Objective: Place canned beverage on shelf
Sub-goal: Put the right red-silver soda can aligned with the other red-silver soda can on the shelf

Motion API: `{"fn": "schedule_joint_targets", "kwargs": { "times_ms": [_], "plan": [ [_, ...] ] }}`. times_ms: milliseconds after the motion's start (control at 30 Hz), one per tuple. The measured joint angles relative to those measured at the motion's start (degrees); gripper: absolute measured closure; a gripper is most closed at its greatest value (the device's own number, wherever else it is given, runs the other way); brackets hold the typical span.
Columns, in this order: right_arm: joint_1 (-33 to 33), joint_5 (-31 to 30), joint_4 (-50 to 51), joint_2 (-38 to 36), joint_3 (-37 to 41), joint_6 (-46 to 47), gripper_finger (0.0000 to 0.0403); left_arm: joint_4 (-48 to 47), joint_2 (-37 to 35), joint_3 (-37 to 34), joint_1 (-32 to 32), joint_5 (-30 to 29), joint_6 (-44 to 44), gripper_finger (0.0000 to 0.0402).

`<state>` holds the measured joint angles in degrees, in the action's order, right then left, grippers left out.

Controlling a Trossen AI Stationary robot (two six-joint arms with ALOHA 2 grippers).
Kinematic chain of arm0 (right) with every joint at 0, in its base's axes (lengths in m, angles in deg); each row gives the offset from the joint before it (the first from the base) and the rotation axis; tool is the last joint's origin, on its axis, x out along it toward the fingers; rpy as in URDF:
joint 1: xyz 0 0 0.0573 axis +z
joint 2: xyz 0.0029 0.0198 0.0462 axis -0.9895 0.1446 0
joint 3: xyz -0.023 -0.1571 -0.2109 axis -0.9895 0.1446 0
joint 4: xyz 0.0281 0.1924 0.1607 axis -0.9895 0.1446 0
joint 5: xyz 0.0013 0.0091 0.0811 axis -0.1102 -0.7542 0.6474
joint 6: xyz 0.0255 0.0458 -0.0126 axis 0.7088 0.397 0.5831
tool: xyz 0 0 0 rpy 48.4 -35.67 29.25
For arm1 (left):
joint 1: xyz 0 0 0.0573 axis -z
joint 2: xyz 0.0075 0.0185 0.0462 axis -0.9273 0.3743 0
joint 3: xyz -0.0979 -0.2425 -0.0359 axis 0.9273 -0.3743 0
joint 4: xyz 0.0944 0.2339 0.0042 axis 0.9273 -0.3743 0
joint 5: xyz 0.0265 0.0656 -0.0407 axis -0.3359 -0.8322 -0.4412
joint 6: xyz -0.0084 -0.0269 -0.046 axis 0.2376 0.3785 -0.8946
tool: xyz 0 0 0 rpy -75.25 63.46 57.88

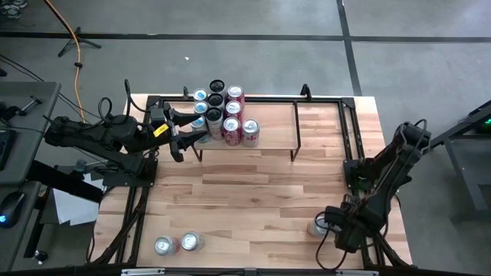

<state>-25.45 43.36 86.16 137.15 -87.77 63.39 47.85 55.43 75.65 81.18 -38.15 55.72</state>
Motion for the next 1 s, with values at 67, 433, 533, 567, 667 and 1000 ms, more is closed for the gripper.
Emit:
{"fn": "schedule_joint_targets", "kwargs": {
  "times_ms": [67, 433, 533, 567, 667, 1000],
  "plan": [
    [-0.5, 0.0, 3.0, -1.7, -2.2, -0.1, 0.0116, 0.0, 0.0, 0.0, 0.0, 0.0, 0.0, 0.0161],
    [-13.6, -5.6, 28.5, -10.4, -21.9, -15.0, 0.0116, 0.0, 0.0, 0.0, 0.0, 0.0, 0.1, 0.0161],
    [-22.4, -7.8, 26.4, -9.7, -25.6, -24.8, 0.0116, 0.0, 0.0, 0.0, 0.0, 0.0, 0.1, 0.0161],
    [-25.9, -8.2, 26.2, -9.1, -26.9, -28.2, 0.0116, 0.0, 0.0, 0.0, 0.0, 0.0, 0.1, 0.0161],
    [-35.5, -9.6, 26.3, -6.1, -31.9, -38.6, 0.0116, 0.0, 0.0, 0.0, 0.0, 0.0, 0.1, 0.0161],
    [-57.8, -8.8, 27.6, 11.2, -54.9, -55.1, 0.0116, 0.0, 0.0, 0.0, 0.0, 0.0, 0.1, 0.0161]
  ]
}}
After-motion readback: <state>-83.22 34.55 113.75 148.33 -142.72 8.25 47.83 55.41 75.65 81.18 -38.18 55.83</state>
